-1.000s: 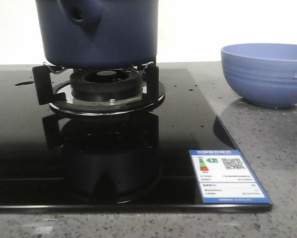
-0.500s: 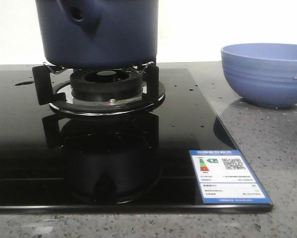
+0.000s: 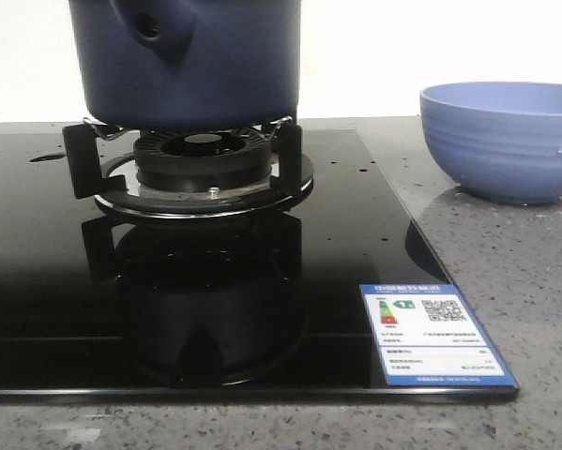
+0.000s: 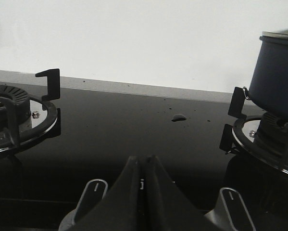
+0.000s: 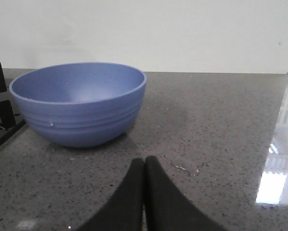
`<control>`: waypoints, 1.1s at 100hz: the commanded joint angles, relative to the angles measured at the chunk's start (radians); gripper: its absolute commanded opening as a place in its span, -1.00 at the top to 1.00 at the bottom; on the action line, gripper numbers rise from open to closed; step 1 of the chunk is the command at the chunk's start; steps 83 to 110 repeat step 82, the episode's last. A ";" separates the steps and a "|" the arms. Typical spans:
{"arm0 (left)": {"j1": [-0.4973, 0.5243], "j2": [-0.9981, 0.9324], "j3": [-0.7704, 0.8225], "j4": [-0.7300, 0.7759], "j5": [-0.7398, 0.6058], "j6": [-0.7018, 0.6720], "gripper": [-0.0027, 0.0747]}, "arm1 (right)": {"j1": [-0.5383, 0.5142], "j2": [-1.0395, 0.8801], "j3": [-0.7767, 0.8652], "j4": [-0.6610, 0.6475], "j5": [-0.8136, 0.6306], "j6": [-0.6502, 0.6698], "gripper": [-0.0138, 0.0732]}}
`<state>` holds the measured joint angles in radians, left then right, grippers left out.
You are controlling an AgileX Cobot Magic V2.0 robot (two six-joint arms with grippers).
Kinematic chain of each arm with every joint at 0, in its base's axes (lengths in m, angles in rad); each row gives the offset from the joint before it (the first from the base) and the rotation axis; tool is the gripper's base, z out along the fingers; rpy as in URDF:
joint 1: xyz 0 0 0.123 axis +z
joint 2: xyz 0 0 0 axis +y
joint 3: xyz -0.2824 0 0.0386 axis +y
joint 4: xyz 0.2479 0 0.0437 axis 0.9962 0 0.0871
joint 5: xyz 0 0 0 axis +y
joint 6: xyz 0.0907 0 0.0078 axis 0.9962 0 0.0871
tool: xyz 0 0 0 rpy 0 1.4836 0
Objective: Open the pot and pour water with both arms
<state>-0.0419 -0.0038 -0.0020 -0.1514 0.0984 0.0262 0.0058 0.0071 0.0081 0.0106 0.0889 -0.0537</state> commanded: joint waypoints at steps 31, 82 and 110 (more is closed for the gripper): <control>-0.008 -0.027 0.035 0.000 -0.069 -0.009 0.98 | -0.022 -0.034 0.025 -0.038 -0.003 0.005 0.82; -0.008 -0.027 0.035 0.000 -0.069 -0.009 0.98 | -0.022 -0.034 0.025 -0.038 -0.003 0.005 0.82; -0.008 -0.027 0.035 0.000 -0.069 -0.009 0.98 | -0.022 -0.034 0.025 -0.038 -0.003 0.005 0.82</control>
